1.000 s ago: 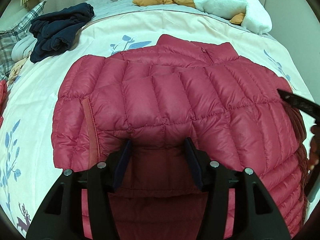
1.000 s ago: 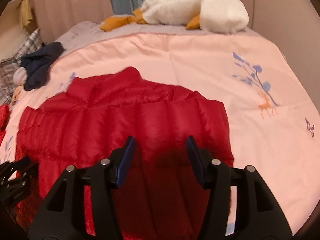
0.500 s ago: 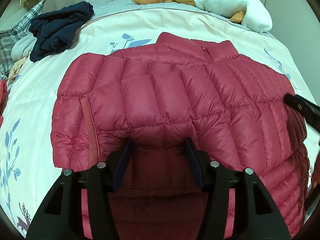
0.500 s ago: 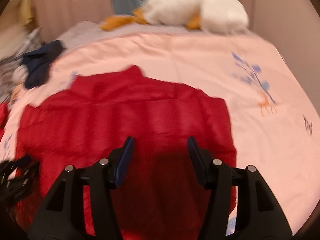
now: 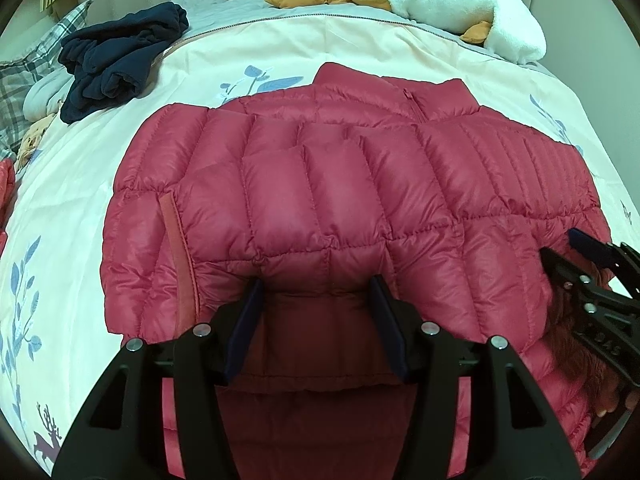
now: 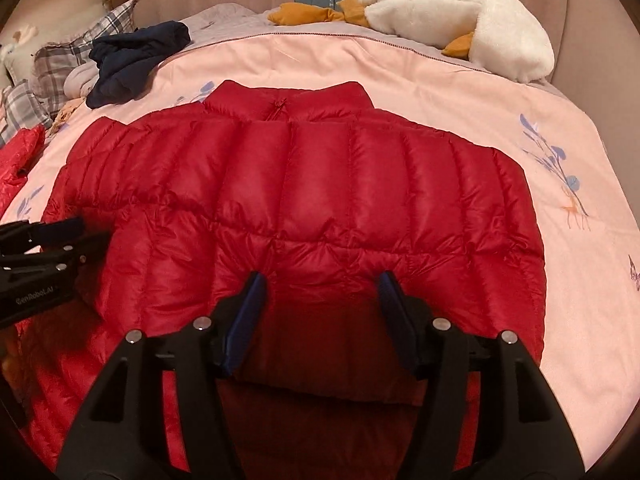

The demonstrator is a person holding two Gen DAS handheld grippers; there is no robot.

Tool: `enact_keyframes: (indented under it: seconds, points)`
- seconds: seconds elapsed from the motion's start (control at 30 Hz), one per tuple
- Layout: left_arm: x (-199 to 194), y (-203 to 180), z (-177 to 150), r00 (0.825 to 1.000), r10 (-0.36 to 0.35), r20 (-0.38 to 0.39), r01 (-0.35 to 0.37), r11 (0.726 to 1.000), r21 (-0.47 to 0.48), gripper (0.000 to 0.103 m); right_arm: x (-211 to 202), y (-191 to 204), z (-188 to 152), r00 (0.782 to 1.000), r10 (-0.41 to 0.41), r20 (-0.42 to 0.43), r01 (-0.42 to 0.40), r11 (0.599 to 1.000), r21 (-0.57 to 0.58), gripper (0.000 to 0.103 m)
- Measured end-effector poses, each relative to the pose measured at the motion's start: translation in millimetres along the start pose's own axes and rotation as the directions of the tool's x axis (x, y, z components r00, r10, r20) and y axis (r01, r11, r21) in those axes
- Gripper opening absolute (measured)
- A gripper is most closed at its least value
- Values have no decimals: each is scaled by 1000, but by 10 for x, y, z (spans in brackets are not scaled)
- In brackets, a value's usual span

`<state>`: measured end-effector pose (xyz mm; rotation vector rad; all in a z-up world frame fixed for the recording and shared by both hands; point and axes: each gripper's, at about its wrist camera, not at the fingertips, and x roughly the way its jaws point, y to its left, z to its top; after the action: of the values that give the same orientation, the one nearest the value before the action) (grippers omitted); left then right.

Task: Fold large clothes
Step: 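Grasp the jacket hem with both tools and fold it up toward the collar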

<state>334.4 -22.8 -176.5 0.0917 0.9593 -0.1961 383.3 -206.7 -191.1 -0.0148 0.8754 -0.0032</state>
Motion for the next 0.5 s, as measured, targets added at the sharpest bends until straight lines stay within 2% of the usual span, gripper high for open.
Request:
enact_keyframes:
  seconds: [0.23,0.37,0.5]
  points:
    - [3,4,2,1000,-1,0,1,1000,-2,57,-330,15,-30,997,64,53,-65,998,16,61]
    - [5,7,2,1000,0,-3,0,1000,-3,57,-223,89,-95,999,35,11,-35,999,-14,63]
    - [5,12,9,1000,2,-12,-2,1000,-9,58,-98,109,-106,999,28,-18,-28,1000,4,65]
